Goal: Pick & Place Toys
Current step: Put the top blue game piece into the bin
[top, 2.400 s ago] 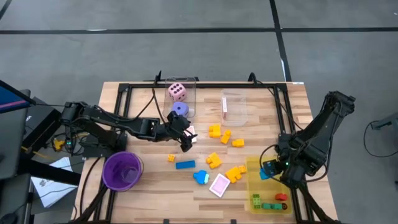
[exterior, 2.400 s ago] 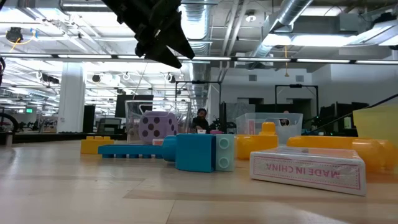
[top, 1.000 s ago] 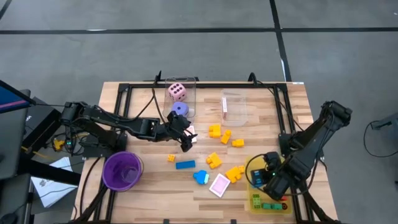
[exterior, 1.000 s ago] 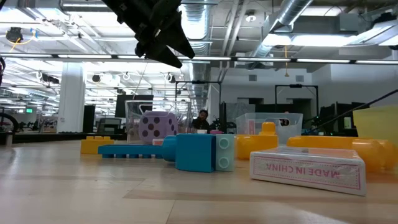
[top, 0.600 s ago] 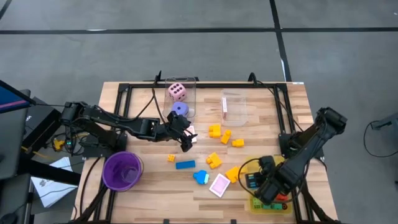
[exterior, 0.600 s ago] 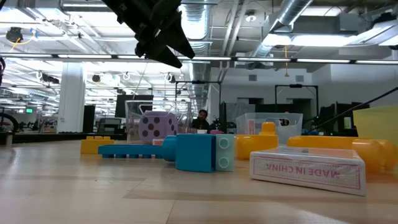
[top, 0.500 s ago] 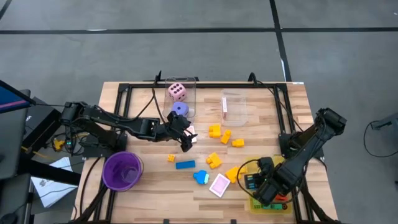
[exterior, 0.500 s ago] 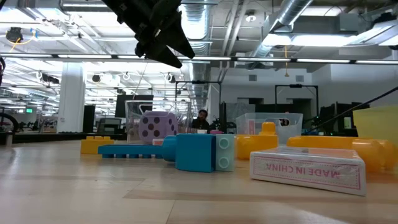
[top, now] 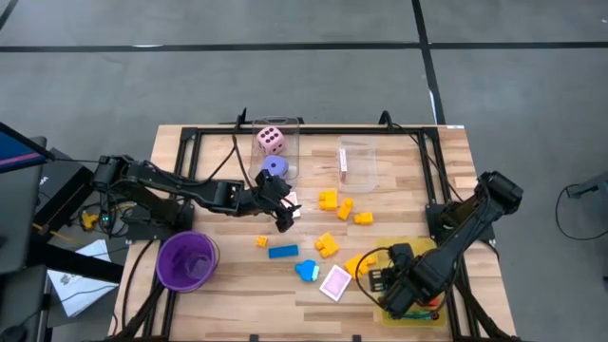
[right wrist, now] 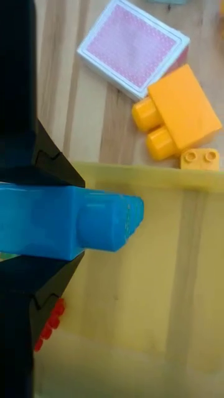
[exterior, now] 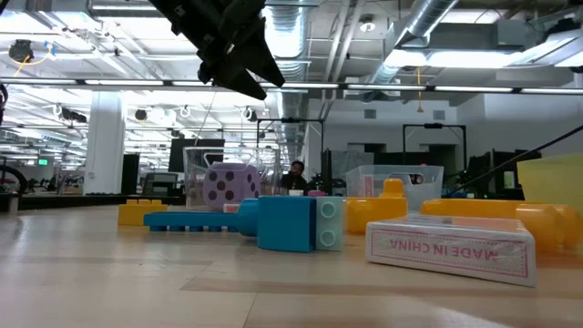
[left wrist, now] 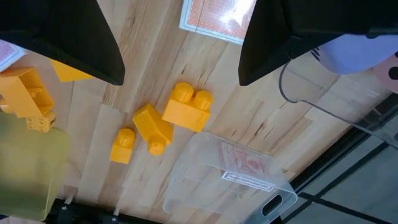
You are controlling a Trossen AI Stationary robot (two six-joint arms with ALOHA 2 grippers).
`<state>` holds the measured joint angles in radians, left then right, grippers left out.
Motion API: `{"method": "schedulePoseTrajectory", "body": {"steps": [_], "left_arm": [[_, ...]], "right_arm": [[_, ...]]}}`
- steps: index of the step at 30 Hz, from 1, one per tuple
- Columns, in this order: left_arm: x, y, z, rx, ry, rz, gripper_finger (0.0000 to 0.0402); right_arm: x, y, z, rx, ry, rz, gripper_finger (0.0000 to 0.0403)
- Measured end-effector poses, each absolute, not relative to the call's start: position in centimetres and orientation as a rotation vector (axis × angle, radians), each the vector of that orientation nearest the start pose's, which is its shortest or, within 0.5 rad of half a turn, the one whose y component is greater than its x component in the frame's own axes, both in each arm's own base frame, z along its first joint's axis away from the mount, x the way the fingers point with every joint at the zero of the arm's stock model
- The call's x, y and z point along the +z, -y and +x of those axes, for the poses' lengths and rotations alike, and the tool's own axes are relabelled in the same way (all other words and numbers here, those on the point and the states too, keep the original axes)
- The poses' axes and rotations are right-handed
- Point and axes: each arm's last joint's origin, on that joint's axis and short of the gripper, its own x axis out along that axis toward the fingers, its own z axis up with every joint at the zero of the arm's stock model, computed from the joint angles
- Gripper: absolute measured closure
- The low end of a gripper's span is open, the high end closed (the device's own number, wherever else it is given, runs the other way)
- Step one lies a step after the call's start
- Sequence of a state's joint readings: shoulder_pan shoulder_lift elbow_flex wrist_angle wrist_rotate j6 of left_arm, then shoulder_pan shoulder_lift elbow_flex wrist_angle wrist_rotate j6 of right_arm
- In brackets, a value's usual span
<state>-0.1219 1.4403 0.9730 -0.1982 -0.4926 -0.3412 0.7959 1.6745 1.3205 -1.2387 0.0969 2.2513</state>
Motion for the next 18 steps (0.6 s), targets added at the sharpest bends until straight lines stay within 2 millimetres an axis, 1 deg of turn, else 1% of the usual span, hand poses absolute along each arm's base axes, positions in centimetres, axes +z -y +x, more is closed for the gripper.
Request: {"method": "schedulePoseTrajectory", "body": {"steps": [11,14,18], "left_arm": [[25.09,2.35,30.42,0.459,-0.567,-0.124,0.0092],[25.09,2.35,30.42,0.459,-0.568,-0.123,0.0092],[25.09,2.35,30.42,0.459,-0.567,-0.124,0.0092]], "right_arm": [[24.12,-20.97,20.91,-1.116,-1.173,1.075,0.0265],[24.12,-20.98,20.92,-1.113,-1.173,1.073,0.0249],[24.12,-21.00,20.95,-1.105,-1.176,1.070,0.0215]]}}
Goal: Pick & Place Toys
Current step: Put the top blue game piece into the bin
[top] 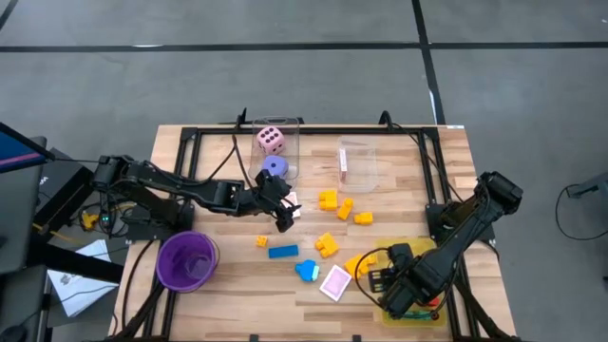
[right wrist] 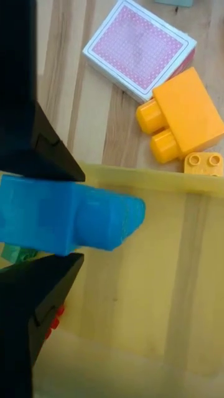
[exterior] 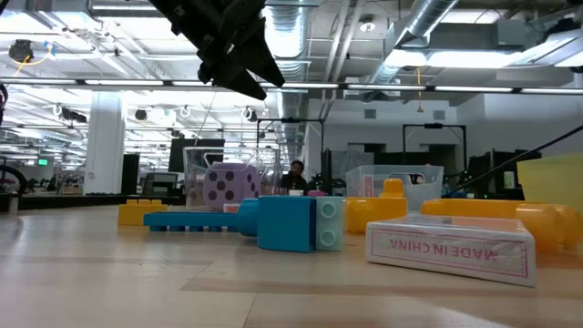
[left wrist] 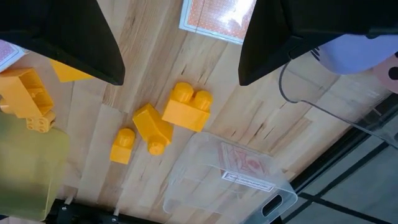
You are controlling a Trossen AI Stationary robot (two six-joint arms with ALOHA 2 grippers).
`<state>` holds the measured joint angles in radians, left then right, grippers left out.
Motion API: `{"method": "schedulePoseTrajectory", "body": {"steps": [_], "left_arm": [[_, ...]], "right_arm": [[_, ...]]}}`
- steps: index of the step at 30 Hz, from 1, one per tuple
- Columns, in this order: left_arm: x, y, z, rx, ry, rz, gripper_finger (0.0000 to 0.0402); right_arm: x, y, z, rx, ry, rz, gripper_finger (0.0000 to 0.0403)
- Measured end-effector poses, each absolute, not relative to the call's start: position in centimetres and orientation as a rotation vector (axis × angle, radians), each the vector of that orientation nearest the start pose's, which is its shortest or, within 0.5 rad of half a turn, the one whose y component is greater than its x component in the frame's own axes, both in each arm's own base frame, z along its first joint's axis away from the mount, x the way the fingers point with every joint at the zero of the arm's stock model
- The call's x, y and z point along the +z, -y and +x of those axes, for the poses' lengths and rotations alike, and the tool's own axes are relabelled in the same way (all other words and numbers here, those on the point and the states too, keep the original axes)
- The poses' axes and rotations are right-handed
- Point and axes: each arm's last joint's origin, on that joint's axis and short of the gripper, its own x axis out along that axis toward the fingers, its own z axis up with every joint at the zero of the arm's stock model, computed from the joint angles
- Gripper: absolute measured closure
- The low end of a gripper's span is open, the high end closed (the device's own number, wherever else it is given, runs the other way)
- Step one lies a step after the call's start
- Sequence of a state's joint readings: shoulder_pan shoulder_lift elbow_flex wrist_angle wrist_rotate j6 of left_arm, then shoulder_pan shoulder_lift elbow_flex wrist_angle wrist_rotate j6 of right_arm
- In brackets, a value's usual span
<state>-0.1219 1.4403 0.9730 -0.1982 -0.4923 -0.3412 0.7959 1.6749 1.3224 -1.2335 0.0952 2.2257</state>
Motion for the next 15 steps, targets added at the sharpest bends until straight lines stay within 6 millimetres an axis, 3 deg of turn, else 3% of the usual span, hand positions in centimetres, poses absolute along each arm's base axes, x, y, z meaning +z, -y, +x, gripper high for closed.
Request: {"method": "schedulePoseTrajectory", "body": {"steps": [7,15], "left_arm": [[25.09,2.36,30.42,0.459,-0.568,-0.123,0.0092],[25.09,2.36,30.42,0.459,-0.567,-0.124,0.0092]], "right_arm": [[24.31,-20.91,20.90,-1.093,-1.167,1.068,0.0164],[24.51,-20.85,20.84,-1.082,-1.144,1.065,0.0153]]}}
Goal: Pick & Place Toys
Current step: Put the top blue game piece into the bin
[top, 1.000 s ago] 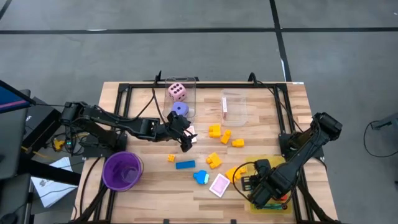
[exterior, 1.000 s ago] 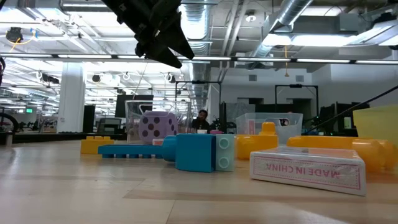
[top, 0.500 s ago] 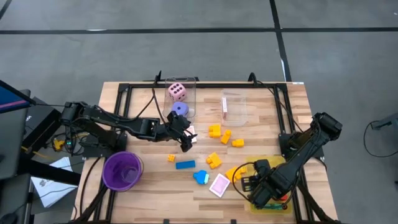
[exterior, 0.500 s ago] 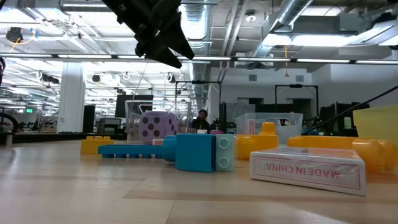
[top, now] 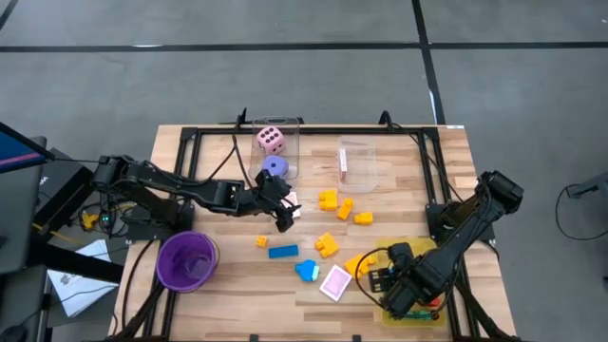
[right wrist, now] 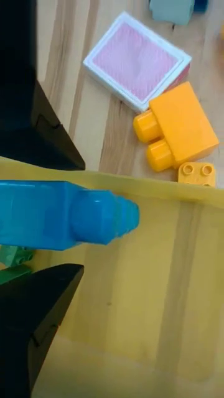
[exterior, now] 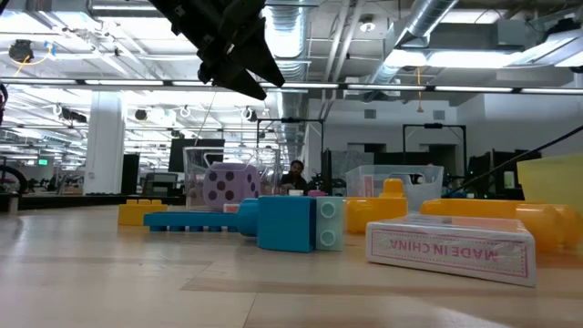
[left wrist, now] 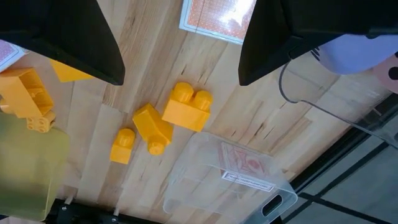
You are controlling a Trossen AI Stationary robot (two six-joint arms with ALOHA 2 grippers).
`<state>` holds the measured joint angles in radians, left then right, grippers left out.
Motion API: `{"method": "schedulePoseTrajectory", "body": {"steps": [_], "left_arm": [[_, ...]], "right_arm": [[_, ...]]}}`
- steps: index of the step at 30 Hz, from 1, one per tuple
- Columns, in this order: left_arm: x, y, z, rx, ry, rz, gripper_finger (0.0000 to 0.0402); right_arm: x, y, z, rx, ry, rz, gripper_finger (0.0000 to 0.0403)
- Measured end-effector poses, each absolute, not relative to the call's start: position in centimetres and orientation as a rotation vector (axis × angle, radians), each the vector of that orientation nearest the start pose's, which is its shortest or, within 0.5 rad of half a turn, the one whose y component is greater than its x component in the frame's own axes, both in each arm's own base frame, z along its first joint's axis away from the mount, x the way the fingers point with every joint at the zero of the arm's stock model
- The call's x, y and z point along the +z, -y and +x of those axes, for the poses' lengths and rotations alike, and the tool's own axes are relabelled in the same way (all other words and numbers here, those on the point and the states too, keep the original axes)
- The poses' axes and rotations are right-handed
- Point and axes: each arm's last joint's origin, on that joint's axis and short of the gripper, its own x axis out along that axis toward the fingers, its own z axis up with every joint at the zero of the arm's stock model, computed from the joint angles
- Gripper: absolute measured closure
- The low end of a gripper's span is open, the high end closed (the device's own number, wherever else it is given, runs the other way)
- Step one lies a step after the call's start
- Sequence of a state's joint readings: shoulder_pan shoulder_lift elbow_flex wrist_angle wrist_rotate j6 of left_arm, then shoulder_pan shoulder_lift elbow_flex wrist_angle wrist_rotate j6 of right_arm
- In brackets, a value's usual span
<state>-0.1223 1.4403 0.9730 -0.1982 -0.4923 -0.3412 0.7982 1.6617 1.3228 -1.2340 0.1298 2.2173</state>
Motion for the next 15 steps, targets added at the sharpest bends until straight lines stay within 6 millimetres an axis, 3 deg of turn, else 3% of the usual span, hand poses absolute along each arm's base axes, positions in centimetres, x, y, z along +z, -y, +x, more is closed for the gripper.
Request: {"method": "schedulePoseTrajectory", "body": {"steps": [9,15], "left_arm": [[25.1,2.3,30.4,0.459,-0.567,-0.124,0.0092],[25.1,2.3,30.4,0.459,-0.567,-0.124,0.0092]], "right_arm": [[27.3,-18.6,19.3,-1.078,-1.043,1.039,0.0153],[29.9,-16.3,18.1,-1.019,-0.869,1.020,0.0152]]}}
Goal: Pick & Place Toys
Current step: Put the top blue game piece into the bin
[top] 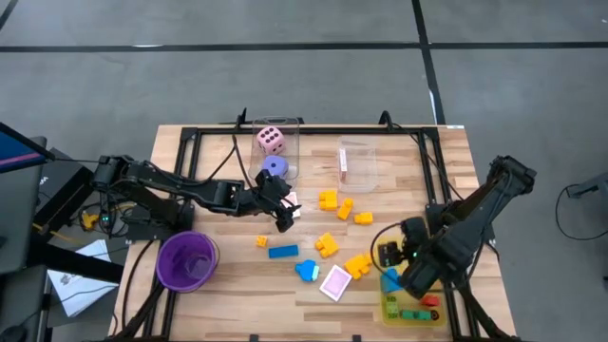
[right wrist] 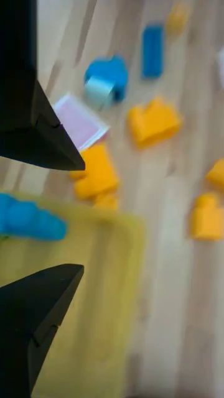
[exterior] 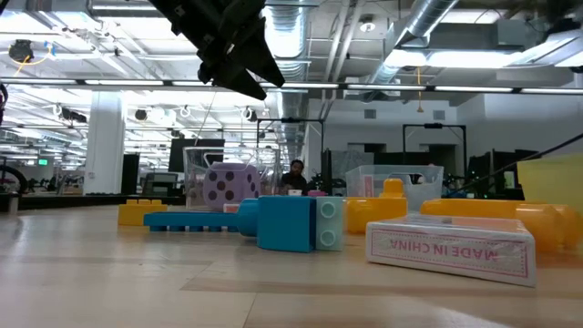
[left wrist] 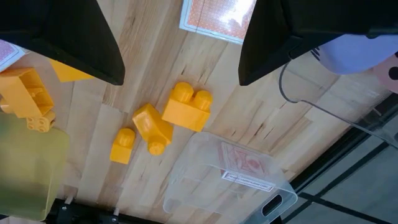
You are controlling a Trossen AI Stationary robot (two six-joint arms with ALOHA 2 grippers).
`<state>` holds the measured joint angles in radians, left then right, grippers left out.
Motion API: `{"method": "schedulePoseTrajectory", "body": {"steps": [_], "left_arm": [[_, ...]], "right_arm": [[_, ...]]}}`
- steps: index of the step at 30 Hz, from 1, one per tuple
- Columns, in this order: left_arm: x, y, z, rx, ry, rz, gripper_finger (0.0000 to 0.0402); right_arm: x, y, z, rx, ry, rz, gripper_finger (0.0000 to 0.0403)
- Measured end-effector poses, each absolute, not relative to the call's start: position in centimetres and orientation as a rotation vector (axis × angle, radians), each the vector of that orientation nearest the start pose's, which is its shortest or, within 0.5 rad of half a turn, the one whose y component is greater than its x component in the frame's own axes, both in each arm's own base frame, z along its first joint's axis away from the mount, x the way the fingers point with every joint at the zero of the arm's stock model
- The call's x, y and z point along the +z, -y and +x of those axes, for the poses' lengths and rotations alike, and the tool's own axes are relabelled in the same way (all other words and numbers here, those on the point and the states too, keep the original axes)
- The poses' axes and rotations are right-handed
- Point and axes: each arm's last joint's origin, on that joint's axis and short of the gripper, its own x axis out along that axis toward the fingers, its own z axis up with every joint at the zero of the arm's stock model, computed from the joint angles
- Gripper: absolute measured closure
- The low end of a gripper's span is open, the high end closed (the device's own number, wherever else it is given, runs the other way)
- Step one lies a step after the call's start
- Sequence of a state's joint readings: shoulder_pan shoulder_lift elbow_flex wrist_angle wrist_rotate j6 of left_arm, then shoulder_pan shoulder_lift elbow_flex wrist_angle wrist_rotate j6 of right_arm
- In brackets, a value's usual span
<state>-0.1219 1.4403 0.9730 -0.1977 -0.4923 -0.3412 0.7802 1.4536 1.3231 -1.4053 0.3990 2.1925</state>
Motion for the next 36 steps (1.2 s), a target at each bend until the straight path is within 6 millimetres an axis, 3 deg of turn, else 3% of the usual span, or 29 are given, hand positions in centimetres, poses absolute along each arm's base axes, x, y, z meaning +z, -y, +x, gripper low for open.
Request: {"method": "schedulePoseTrajectory", "body": {"steps": [9,23,36], "left_arm": [[25.1,2.4,30.5,0.460,-0.560,-0.131,0.0092],[25.6,2.4,30.8,0.455,-0.500,-0.164,0.0092],[25.7,2.4,30.9,0.458,-0.471,-0.220,0.0092]], "right_arm": [[32.7,-13.6,17.1,-0.905,-0.570,0.926,0.0152],[34.5,-9.9,16.7,-0.879,-0.569,0.758,0.0152],[36.5,-7.3,14.5,-0.804,-0.553,0.658,0.0152]]}}
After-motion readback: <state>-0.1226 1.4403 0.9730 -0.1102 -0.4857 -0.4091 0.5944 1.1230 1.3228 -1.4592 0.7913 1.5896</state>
